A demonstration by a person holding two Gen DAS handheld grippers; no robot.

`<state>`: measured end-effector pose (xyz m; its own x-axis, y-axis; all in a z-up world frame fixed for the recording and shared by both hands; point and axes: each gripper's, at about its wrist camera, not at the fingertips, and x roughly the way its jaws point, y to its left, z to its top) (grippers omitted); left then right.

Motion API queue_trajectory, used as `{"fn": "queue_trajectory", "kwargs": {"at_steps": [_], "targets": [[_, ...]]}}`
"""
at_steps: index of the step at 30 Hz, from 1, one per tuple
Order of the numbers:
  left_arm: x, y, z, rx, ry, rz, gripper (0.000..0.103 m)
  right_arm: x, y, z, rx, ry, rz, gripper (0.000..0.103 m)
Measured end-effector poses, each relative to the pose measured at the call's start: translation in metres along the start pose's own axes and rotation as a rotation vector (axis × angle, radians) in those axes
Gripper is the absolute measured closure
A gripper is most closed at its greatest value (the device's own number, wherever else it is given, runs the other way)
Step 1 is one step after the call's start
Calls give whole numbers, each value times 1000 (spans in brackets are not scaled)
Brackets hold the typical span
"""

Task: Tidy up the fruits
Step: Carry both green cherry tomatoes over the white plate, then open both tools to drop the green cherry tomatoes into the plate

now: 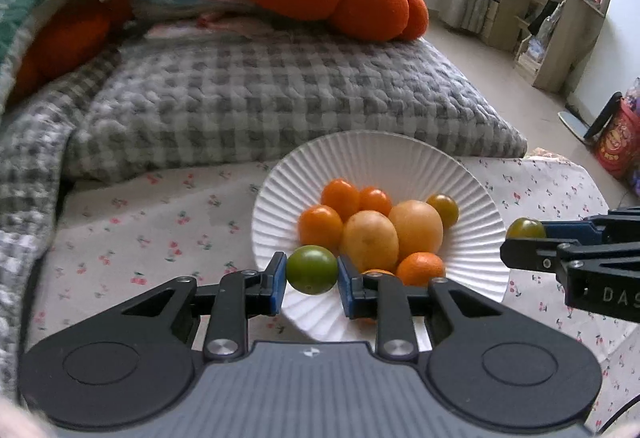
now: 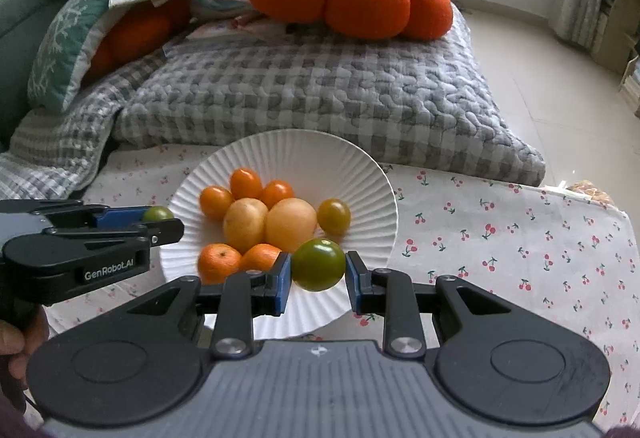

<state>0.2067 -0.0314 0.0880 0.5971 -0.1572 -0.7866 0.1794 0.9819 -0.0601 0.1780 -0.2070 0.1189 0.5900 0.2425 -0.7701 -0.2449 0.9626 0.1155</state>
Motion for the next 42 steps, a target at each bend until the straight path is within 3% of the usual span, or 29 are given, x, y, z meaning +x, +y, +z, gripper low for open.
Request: {"fn": "queue_trajectory", "kwargs": {"at_steps": [10,25,42], "targets": [[22,9,-4,-30,6,-37,86,35,1,-6,-29,38,32,77],[24,7,-5,-29,6,-61,85,37,-3,-7,-29,38,16,77],[13,16,1,-47,-46,-49,84,30,-2,-5,-20,-6,0,75]]}}
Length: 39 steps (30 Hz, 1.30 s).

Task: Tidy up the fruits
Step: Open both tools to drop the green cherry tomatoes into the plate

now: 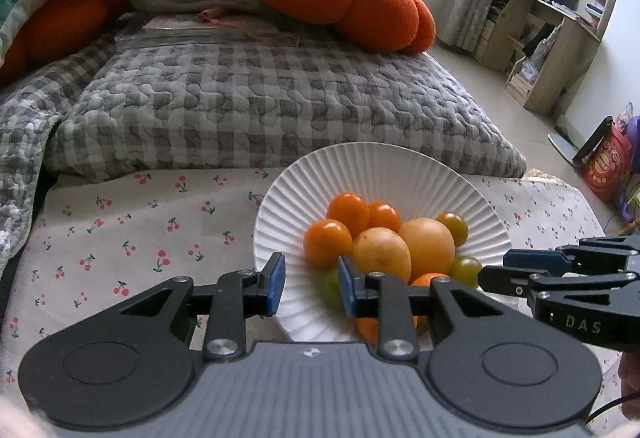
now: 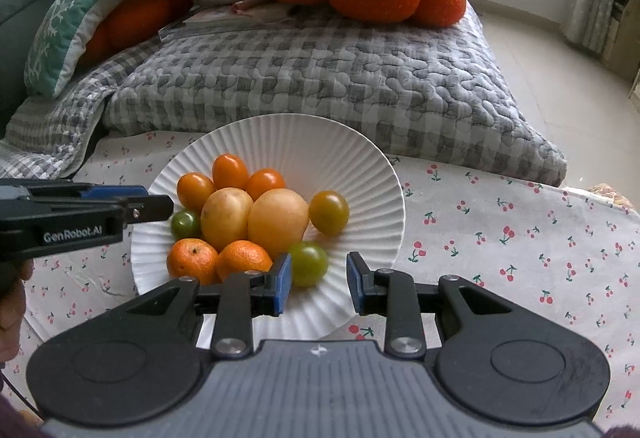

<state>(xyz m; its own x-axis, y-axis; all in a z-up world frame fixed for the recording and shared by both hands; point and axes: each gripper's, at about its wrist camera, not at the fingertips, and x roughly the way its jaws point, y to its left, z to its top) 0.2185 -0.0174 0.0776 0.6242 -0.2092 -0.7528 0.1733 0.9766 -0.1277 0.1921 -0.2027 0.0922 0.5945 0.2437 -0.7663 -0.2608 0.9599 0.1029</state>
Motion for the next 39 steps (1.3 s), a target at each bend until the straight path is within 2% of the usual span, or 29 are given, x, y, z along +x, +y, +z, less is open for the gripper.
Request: {"fn": "queue_trajectory", "kwargs": {"at_steps": [8,15,21,29,33,36,39], "targets": [[-15,3,4,-4,-14,12,80,-14,4,6,2,-30,-12,75],[-32,4,8,20,-30,62,77,-23,17,6,-18,-38,-11,73],[-49,3,4,49,-37,129,69,-27,36,1,-64,-35,-11,63],[-77,9,-15,50,-54,178,62,-48,56,-7,-101,-57,-29,53],[-84,14,-27,29,-24,181,62,-56,61,-20,-132,-57,-59,51],[-95,13,-30,25,-46,181,61,-60,59,-30,-123,-63,-71,50],[-107,12,-33,28,-68,175,55,-67,58,-39,-110,-71,-73,50]]}}
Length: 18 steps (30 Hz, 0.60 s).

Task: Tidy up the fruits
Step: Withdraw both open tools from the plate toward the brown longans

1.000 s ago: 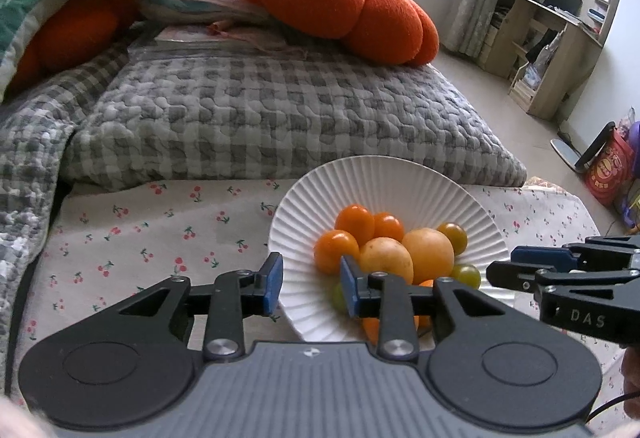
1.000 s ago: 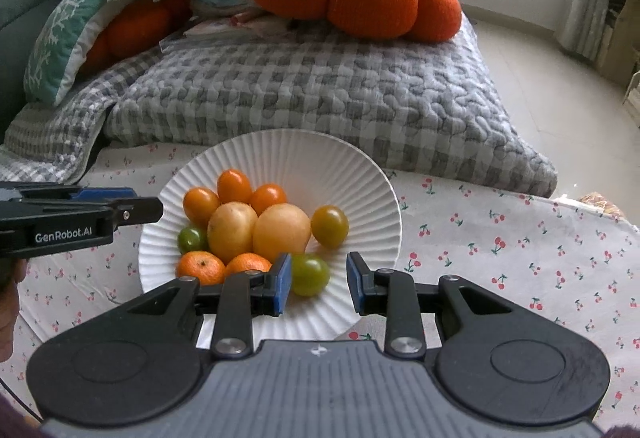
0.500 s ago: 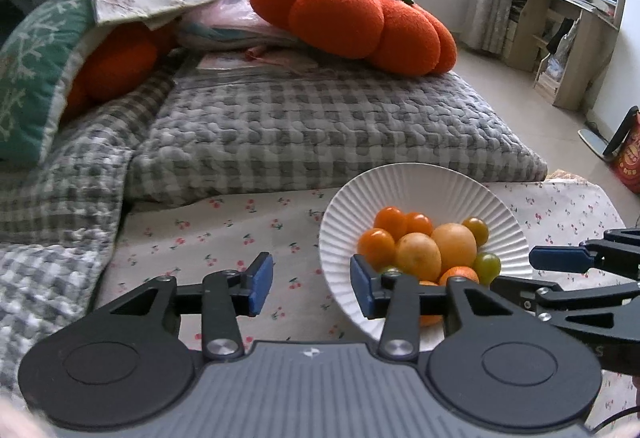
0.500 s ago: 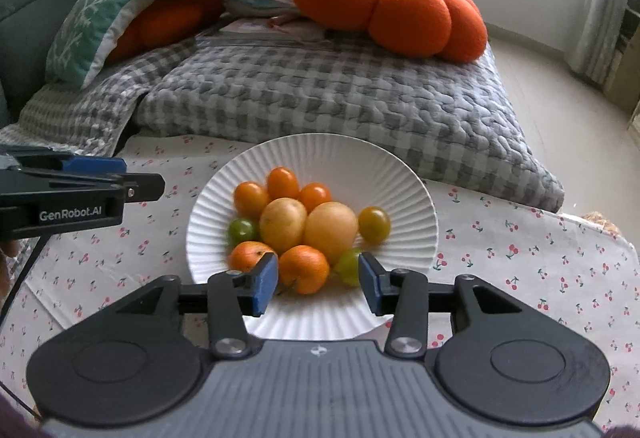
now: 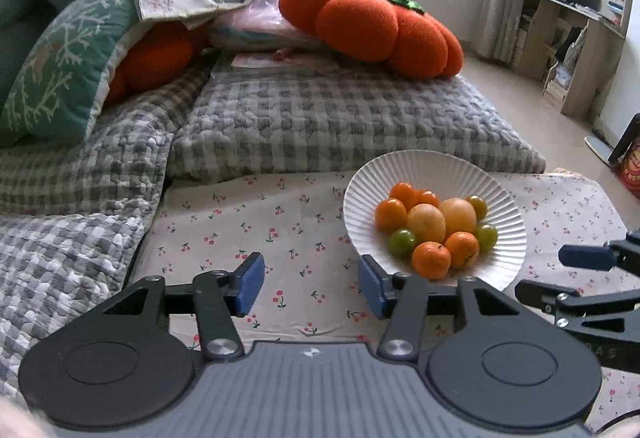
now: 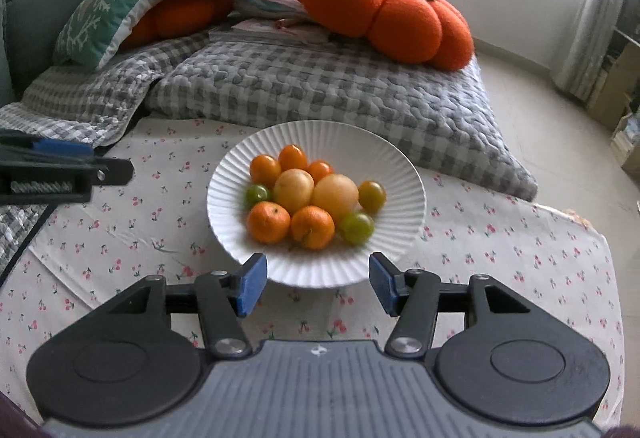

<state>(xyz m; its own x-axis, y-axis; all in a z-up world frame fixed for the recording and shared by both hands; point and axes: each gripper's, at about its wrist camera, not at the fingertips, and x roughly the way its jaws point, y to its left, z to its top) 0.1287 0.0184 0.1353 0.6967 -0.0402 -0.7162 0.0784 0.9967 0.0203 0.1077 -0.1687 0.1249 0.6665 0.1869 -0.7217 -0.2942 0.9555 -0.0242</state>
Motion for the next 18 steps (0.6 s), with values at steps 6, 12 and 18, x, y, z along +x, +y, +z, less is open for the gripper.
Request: {"fn": "queue_trajectory", "kwargs": {"at_steps": [6,12,18], "targets": [[-14,2,-12,-1,-4,16,41,-22,5,-1,27,-31,35,42],[-31,9,-25,1,-14,27,30,-35,25,-7,-18,-27,94,36],[-42,12,-39,13,8,-2,23,-46,42,-16,-52,-3,148,30]]}}
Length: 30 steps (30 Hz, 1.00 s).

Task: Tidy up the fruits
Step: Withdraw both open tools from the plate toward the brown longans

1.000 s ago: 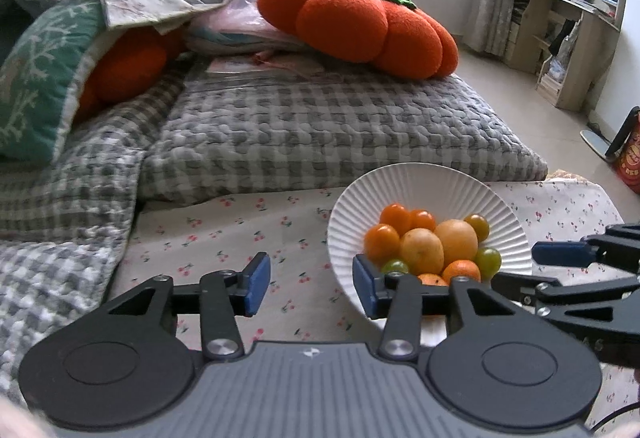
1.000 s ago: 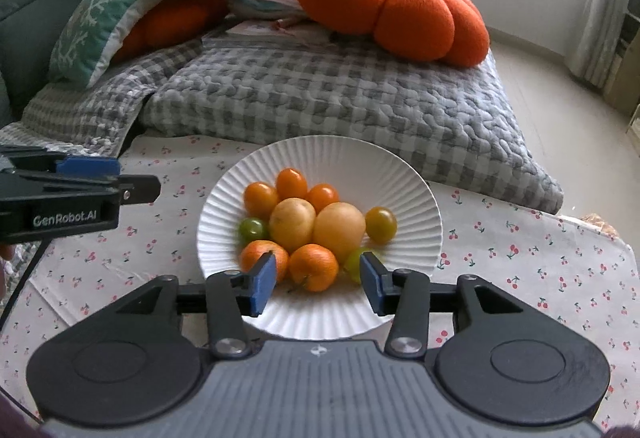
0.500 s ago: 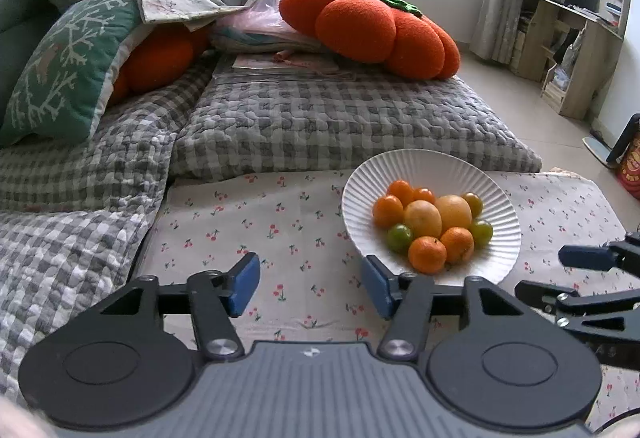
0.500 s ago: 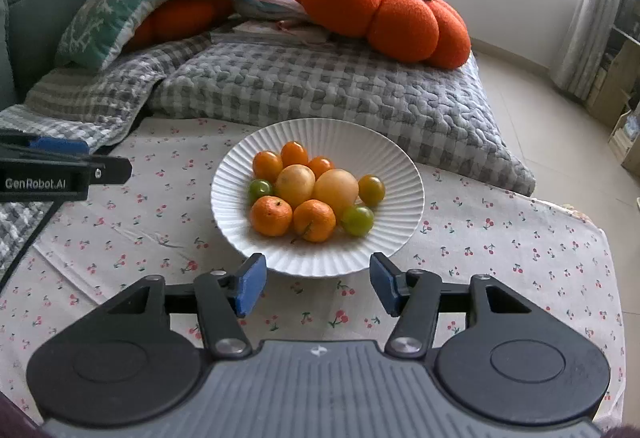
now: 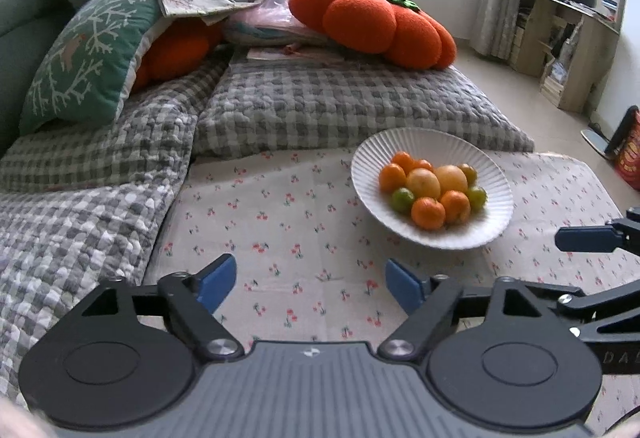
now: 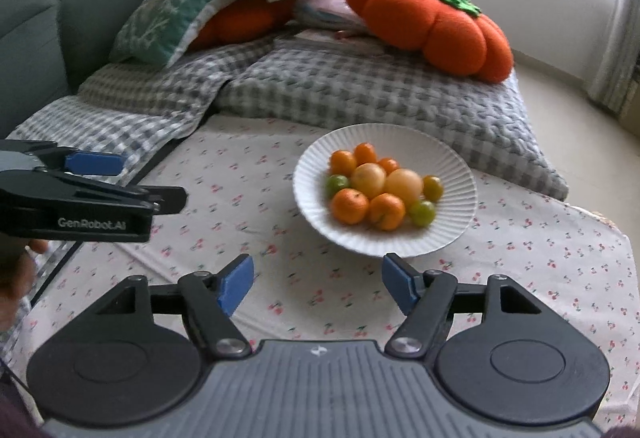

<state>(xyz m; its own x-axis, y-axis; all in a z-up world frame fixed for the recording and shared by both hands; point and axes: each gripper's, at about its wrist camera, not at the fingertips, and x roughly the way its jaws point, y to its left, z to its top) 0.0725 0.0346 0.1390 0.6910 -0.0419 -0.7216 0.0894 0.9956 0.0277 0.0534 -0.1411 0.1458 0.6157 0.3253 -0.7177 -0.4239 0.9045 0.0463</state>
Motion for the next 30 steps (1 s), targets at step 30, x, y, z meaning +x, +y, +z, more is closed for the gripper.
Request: {"fn": "queue_trajectory", "kwargs": {"at_steps": [30], "targets": [[-1,22,-74,30,269,-2,7,12,74,-59,-276,175,134,1]]}}
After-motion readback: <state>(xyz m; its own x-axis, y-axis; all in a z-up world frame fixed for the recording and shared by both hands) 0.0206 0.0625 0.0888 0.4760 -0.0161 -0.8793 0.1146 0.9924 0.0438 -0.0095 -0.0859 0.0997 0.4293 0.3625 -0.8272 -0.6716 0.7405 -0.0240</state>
